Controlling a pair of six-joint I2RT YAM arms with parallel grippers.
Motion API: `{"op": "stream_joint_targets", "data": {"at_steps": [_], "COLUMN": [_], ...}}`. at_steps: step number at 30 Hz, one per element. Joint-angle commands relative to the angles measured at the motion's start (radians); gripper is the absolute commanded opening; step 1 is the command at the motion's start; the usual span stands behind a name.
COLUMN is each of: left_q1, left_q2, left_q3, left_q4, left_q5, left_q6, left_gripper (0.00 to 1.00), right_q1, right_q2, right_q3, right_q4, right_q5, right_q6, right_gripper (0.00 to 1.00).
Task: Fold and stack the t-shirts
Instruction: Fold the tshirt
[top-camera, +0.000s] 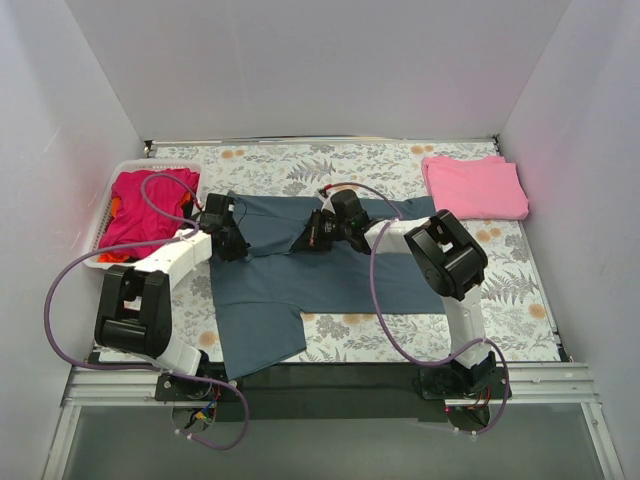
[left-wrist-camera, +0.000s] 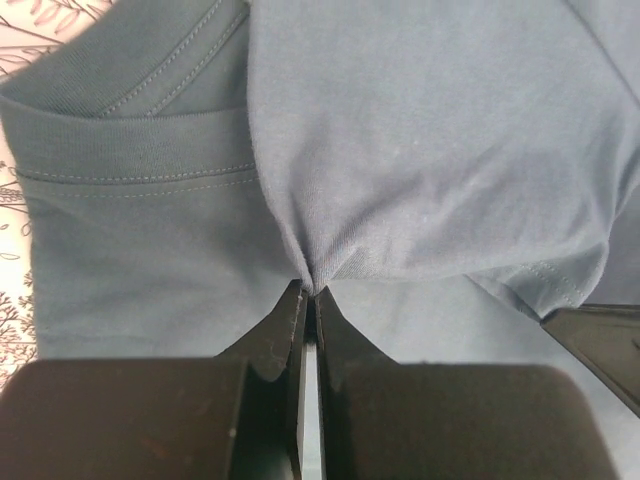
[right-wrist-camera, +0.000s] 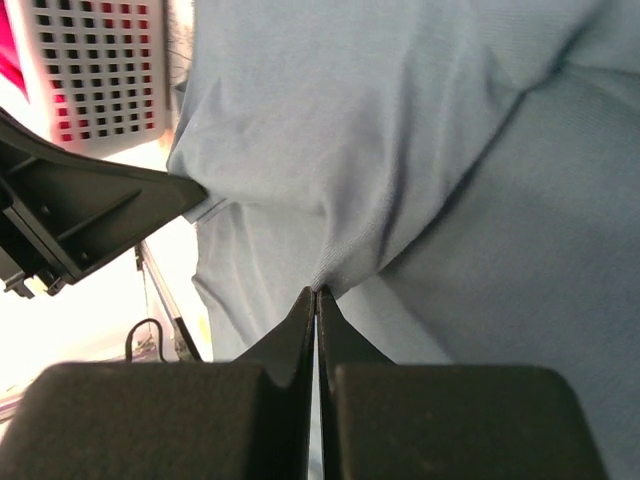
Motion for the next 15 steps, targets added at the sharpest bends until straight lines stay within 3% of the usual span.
{"op": "stream_joint_targets", "data": {"at_steps": [1, 15], "left_q1": [0.004, 0.005], "left_q2": [0.01, 0.092], "left_q3": [0.071, 0.154], "left_q4": [-0.087, -0.248], "left_q5": [-0.012, -0.013], "left_q6": [0.021, 0.026], "left_gripper": [0.01, 0.18], "right_q1": [-0.001, -0.007], "right_q2": [-0.086, -0.158], "right_q3": [0.01, -0.073], "right_q4": [0.033, -0.112], "right_q5": [-0.021, -0.048], "right_q6": [-0.01, -0.061], "right_gripper": [0.01, 0.02]}}
